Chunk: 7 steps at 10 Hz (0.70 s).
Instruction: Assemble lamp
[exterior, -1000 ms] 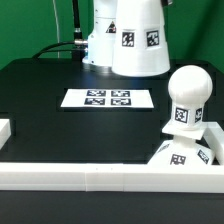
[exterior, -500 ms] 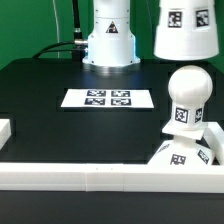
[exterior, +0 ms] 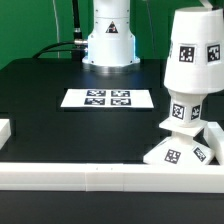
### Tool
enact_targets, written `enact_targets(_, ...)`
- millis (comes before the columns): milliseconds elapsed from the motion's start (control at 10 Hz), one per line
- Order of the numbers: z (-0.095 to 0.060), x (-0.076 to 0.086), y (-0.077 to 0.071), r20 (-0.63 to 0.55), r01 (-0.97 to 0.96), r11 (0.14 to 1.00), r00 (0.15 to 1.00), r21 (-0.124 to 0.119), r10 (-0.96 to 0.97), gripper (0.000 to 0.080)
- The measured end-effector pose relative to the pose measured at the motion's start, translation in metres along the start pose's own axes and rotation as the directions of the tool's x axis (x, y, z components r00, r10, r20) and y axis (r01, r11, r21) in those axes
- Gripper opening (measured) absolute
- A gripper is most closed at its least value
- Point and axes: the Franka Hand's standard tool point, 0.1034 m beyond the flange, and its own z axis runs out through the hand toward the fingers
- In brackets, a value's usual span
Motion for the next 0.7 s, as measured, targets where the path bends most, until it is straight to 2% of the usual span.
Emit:
enact_targets(400, 0.034, 0.001, 0.019, -0.004, 0.074, 0.997, 0.997, -0.011, -0.074, 0.0045)
enact_targets(700, 0.040, -0.003, 0.024, 0.003, 0.087, 0.996, 0.996, -0.015, -0.087, 0.0045)
